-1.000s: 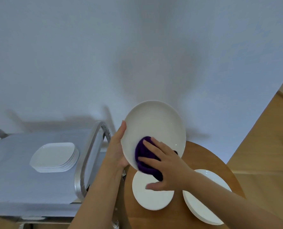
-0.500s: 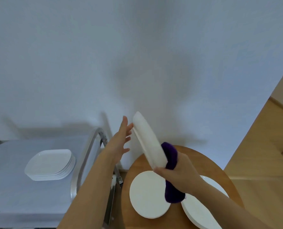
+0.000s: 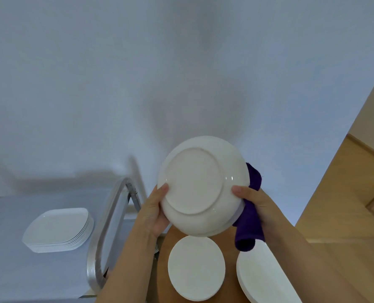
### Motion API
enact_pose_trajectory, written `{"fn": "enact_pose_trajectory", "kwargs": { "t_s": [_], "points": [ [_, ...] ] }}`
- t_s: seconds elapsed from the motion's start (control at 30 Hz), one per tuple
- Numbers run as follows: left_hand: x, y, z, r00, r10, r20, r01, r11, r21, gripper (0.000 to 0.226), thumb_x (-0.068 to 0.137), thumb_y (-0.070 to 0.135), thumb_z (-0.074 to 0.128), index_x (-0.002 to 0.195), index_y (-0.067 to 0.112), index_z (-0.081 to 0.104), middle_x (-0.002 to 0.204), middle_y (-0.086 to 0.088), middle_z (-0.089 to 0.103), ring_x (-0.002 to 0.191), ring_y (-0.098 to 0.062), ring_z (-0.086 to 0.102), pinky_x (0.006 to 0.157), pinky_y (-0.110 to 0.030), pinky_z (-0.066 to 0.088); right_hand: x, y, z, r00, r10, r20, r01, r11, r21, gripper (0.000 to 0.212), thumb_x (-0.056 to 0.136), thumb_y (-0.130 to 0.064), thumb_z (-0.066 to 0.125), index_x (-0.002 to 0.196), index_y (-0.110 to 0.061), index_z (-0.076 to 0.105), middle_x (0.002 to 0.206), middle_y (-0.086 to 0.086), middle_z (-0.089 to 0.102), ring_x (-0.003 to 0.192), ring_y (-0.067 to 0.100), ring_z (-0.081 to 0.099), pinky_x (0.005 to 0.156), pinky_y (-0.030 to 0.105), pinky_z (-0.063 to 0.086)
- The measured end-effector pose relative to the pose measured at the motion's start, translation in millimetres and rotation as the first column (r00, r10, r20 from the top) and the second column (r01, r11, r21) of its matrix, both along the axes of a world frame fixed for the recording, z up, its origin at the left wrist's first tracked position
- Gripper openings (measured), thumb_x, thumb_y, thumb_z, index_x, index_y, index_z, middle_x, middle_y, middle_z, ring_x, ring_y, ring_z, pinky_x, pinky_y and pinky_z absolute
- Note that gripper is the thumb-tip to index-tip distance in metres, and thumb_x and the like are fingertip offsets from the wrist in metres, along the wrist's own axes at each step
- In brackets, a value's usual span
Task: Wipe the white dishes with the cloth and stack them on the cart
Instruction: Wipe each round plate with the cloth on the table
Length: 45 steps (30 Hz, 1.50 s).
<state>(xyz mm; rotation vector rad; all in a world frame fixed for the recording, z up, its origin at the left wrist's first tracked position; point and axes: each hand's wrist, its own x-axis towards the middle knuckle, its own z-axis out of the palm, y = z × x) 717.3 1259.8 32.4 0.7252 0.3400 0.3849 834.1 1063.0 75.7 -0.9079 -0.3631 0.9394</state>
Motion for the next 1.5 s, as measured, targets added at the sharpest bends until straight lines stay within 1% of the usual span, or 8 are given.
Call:
{"fn": "enact_pose_trajectory", "kwargs": {
  "t_s": [0.2, 0.3, 0.43, 0.53, 0.73, 0.97, 1.23, 1.5],
  "points": [
    [-0.1, -8.9, 14.7, 0.990, 0.139, -0.040, -0.136, 0.988, 0.073, 0.073, 0.043, 0.010, 0.081, 0.114, 0.009, 0.064, 0.104, -0.014, 0.073, 0.089, -0.029, 0.071, 0.066, -0.043, 0.060, 7.3, -8.8, 3.6, 1.000, -0.005, 0.026, 0.009, 0.991, -0.130, 0.027, 0.059, -0.030, 0.086, 0.084, -0.025, 0.075, 0.082, 0.006, 0.073, 0.067, 0.023, 0.070, 0.053, 0.034, 0.054],
    [-3.2, -9.4, 26.6, 0.951, 0.304, -0.049, -0.285, 0.930, 0.234, 0.064, 0.055, 0.006, 0.074, 0.117, 0.011, 0.059, 0.105, -0.011, 0.071, 0.092, -0.028, 0.069, 0.070, -0.041, 0.060, 19.3, -1.0, -2.8, 0.916, -0.258, 0.308, 0.356, 0.875, -0.328, 0.028, 0.080, -0.041, 0.068, 0.099, -0.021, 0.063, 0.085, 0.005, 0.070, 0.073, 0.021, 0.068, 0.059, 0.033, 0.053],
    [-7.7, -14.4, 42.7, 0.859, 0.496, -0.127, -0.307, 0.697, 0.648, 0.056, 0.042, 0.021, 0.080, 0.093, 0.028, 0.059, 0.091, 0.006, 0.069, 0.084, -0.016, 0.065, 0.065, -0.034, 0.056, 24.1, 12.1, -1.0, 0.613, -0.557, 0.560, 0.748, 0.638, -0.184, 0.015, 0.086, -0.030, 0.062, 0.098, -0.025, 0.053, 0.089, 0.002, 0.062, 0.085, 0.021, 0.063, 0.071, 0.035, 0.048],
    [-2.2, -27.6, 48.6, 0.854, 0.494, -0.160, -0.153, 0.534, 0.832, 0.049, 0.045, 0.028, 0.079, 0.087, 0.034, 0.054, 0.088, 0.011, 0.064, 0.081, -0.004, 0.061, 0.061, -0.023, 0.049, 8.7, 32.3, 14.0, 0.447, -0.440, 0.778, 0.679, 0.734, 0.025, 0.023, 0.089, -0.029, 0.059, 0.110, -0.031, 0.050, 0.112, -0.001, 0.056, 0.099, 0.012, 0.057, 0.089, 0.033, 0.046],
    [4.4, -43.4, 47.4, 0.890, 0.422, -0.174, 0.018, 0.350, 0.937, 0.059, 0.058, 0.012, 0.088, 0.088, 0.043, 0.047, 0.076, 0.022, 0.064, 0.075, 0.022, 0.055, 0.058, 0.001, 0.041, -10.9, 75.4, 30.5, -0.240, 0.048, 0.970, 0.465, 0.883, 0.071, 0.060, 0.084, -0.044, 0.040, 0.138, -0.019, 0.045, 0.146, 0.017, 0.033, 0.135, 0.036, 0.030, 0.106, 0.055, 0.025],
    [-11.4, -39.5, 48.9, 0.872, 0.432, -0.232, 0.103, 0.300, 0.948, 0.051, 0.062, 0.021, 0.087, 0.083, 0.040, 0.045, 0.077, 0.020, 0.058, 0.077, 0.026, 0.048, 0.055, 0.003, 0.038, 7.7, 75.4, 22.4, 0.196, -0.116, 0.974, 0.455, 0.890, 0.014, 0.077, 0.081, -0.052, 0.048, 0.146, -0.026, 0.018, 0.129, -0.010, 0.045, 0.114, 0.014, 0.047, 0.098, 0.039, 0.041],
    [-21.2, -43.8, 61.6, 0.896, 0.403, -0.187, -0.031, 0.475, 0.879, 0.055, 0.044, 0.035, 0.080, 0.090, 0.043, 0.052, 0.084, 0.037, 0.060, 0.078, 0.016, 0.058, 0.055, -0.013, 0.047, 31.9, 57.4, 24.9, 0.541, -0.140, 0.829, 0.413, 0.903, -0.117, 0.048, 0.069, -0.073, 0.042, 0.114, -0.058, 0.037, 0.124, -0.016, 0.055, 0.110, 0.007, 0.054, 0.098, 0.039, 0.043],
    [-24.2, -45.3, 66.7, 0.904, 0.396, -0.163, -0.137, 0.627, 0.767, 0.071, 0.029, 0.041, 0.080, 0.097, 0.034, 0.061, 0.093, 0.013, 0.070, 0.086, -0.009, 0.068, 0.066, -0.035, 0.058, 32.4, 39.3, 0.2, 0.771, -0.237, 0.592, 0.389, 0.910, -0.143, 0.039, 0.070, -0.071, 0.057, 0.099, -0.047, 0.050, 0.104, -0.014, 0.063, 0.101, 0.010, 0.061, 0.085, 0.032, 0.050]
  ]
}}
